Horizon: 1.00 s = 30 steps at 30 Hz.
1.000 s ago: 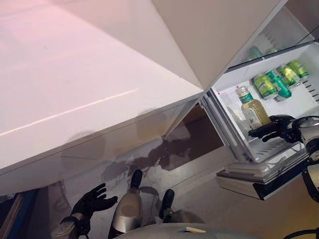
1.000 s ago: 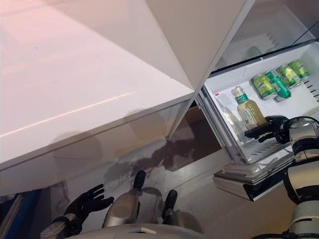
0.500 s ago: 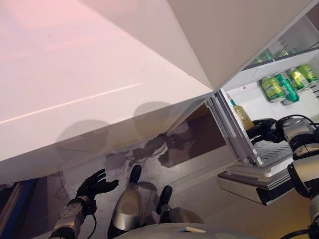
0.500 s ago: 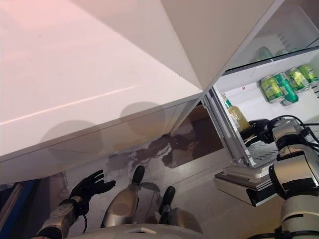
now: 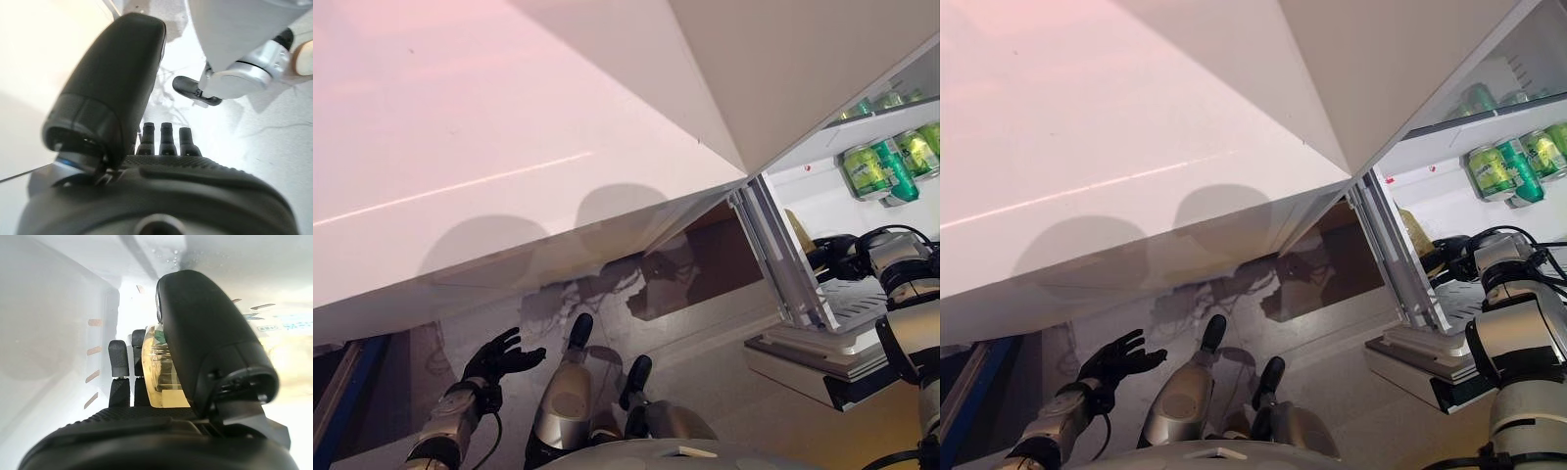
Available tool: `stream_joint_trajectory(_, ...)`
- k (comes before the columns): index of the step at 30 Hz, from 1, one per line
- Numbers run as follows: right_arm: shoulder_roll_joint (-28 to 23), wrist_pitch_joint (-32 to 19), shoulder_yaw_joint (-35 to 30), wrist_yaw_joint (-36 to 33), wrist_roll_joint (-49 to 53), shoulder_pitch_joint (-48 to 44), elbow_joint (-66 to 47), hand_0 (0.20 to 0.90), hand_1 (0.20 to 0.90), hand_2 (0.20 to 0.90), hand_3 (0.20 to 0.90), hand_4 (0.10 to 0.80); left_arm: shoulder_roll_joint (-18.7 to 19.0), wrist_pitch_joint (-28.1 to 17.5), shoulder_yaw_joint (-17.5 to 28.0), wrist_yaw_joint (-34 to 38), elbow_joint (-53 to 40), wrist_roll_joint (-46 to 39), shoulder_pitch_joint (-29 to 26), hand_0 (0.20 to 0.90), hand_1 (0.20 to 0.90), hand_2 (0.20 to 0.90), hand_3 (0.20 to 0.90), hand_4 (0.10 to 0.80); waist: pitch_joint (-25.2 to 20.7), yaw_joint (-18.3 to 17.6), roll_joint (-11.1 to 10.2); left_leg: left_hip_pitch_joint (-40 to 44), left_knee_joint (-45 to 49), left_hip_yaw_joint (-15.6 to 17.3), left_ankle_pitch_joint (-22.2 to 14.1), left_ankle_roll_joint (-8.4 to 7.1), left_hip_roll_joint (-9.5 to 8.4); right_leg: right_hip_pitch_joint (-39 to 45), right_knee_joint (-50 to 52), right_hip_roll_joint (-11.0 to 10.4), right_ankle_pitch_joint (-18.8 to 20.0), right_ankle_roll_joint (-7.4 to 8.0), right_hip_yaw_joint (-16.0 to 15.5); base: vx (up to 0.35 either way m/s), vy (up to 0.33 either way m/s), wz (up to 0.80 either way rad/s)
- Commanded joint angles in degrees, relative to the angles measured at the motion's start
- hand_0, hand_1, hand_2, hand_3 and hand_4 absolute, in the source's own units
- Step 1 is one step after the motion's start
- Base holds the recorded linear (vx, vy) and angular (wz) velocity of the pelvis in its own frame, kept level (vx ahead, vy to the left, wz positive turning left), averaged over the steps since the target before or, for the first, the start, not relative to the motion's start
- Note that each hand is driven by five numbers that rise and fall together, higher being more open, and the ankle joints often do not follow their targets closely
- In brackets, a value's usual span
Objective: Put drinks into fridge and close the fridge
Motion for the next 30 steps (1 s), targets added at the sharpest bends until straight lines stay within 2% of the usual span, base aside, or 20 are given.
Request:
stream_joint_trajectory(1, -2.6, 0.3, 1.5, -0.9, -1.2, -4.6, 0.2, 0.418, 0.418, 0.418, 0.337, 0.237, 2.0, 0.4, -2.6, 0.6, -2.1, -1.5, 2.8, 0.9, 0.9, 0.9, 0.9, 0.8, -2.9, 0.7, 1.8, -2.5, 2.1, -0.5, -3.2, 2.27, -2.43, -7.5, 3.0, 1.4, 6.6, 0.45, 1.3, 0.0, 0.0, 0.0)
stream_joint_trajectory(2, -2.5, 0.5, 1.2, -1.2, -1.5, -4.4, 0.1, 0.528, 0.528, 0.528, 0.466, 0.366, 1.9, 0.9, -2.7, 1.0, -2.8, -1.6, 3.0, 0.9, 0.9, 0.9, 0.9, 0.8, -2.9, 0.6, 1.9, -2.5, 2.1, -0.5, -3.1, 2.24, -2.43, -7.5, 3.0, 1.4, 6.7, 0.51, 1.3, 0.0, 0.0, 0.0)
stream_joint_trajectory(3, -2.2, 1.0, 1.2, -1.3, -1.8, -4.4, -0.2, 0.547, 0.547, 0.547, 0.488, 0.388, 1.9, 2.5, -2.9, 1.8, -4.5, -1.7, 3.2, 0.9, 0.9, 0.9, 0.9, 0.8, -3.1, 0.6, 2.0, -2.3, 2.1, -0.5, -3.1, 2.18, -2.42, -7.4, 3.0, 1.4, 6.7, 0.55, 1.4, 0.034, 0.01, 0.01)
stream_joint_trajectory(4, -2.1, 1.4, 0.9, -1.1, -2.3, -4.5, -0.1, 0.74, 0.74, 0.74, 0.713, 0.613, 2.1, 3.9, -2.9, 2.3, -5.7, -1.7, 3.3, 0.9, 0.9, 0.9, 0.9, 0.8, -3.3, 0.7, 1.9, -2.2, 2.0, -0.5, -3.1, 2.19, -2.43, -7.2, 3.0, 1.4, 6.6, 0.48, 1.4, 0.047, 0.004, 0.01)
stream_joint_trajectory(5, -2.1, 1.7, 0.6, -0.9, -2.7, -4.7, 0.0, 0.9, 0.9, 0.9, 0.9, 0.8, 2.3, 4.7, -2.9, 2.6, -6.4, -1.6, 3.3, 0.9, 0.9, 0.9, 0.9, 0.8, -3.4, 0.8, 1.8, -2.1, 2.0, -0.5, -3.2, 2.19, -2.41, -7.1, 2.9, 1.4, 6.6, 0.44, 1.4, 0.055, -0.013, 0.02)
stream_joint_trajectory(9, -3.8, 1.7, 0.2, 1.5, -4.5, -6.2, 0.2, 0.9, 0.9, 0.9, 0.9, 0.8, 3.1, 8.4, -2.3, 3.2, -8.1, -1.7, 2.4, 0.9, 0.9, 0.9, 0.9, 0.8, -4.5, 0.6, 1.6, -1.8, 2.0, -0.3, -3.4, 2.2, -2.08, -7.1, 3.0, 1.4, 6.6, 0.34, 1.1, 0.023, -0.009, -0.01)
stream_joint_trajectory(14, -4.8, 1.6, 0.9, 1.3, -4.3, -6.9, 0.3, 0.9, 0.9, 0.9, 0.9, 0.8, 3.7, 9.5, -1.9, 2.8, -7.4, -2.3, 1.2, 0.9, 0.9, 0.9, 0.9, 0.8, -4.8, 0.3, 1.7, -1.7, 2.1, 0.0, -3.3, 2.25, -2.04, -7.2, 3.1, 1.3, 6.6, 0.3, 1.2, 0.0, 0.0, 0.0)
stream_joint_trajectory(26, -6.5, 3.3, 0.6, -9.2, 1.6, -7.6, -1.2, 0.9, 0.9, 0.9, 0.9, 0.8, 3.6, 8.4, -1.7, 0.7, -2.9, -2.6, -0.4, 0.9, 0.9, 0.9, 0.9, 0.8, -5.8, -1.0, 2.1, -0.4, 1.5, 0.7, -3.4, 2.27, -1.86, -6.3, 3.0, 1.1, 6.2, 0.24, 1.7, -0.001, 0.013, 0.0)
stream_joint_trajectory(30, -8.6, -1.0, -0.3, -14.3, 4.9, -7.4, -3.7, 0.9, 0.9, 0.9, 0.9, 0.8, 2.8, 8.6, -2.2, -0.1, -1.3, -2.3, -0.2, 0.9, 0.9, 0.9, 0.9, 0.8, -7.3, -2.2, 2.4, 0.7, 1.3, 0.9, -3.7, 2.33, -2.03, -5.5, 2.8, 0.9, 6.0, 0.43, 2.0, 0.021, 0.069, 0.0)
